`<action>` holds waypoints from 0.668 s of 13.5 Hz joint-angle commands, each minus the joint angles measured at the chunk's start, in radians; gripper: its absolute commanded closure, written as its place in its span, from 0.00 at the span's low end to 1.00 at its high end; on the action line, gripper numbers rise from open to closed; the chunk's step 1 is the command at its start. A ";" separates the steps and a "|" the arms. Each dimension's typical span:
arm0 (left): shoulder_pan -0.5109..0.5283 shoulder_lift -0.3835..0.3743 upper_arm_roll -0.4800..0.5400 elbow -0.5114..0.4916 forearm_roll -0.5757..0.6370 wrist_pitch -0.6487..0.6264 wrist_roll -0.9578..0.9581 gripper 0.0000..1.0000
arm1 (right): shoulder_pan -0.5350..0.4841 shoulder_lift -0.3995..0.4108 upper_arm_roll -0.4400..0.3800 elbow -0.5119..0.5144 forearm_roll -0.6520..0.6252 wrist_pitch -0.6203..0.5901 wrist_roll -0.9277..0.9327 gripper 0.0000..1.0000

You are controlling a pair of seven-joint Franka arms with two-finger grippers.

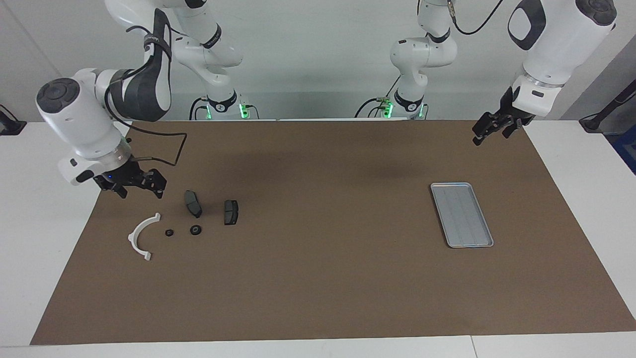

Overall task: Pick bearing gear from pile to tray
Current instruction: 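Move the right gripper toward the small dark bearing gears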

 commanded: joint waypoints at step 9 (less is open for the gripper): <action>0.000 -0.026 -0.002 -0.030 0.010 0.001 0.005 0.00 | -0.005 0.137 0.011 -0.006 -0.004 0.167 0.006 0.06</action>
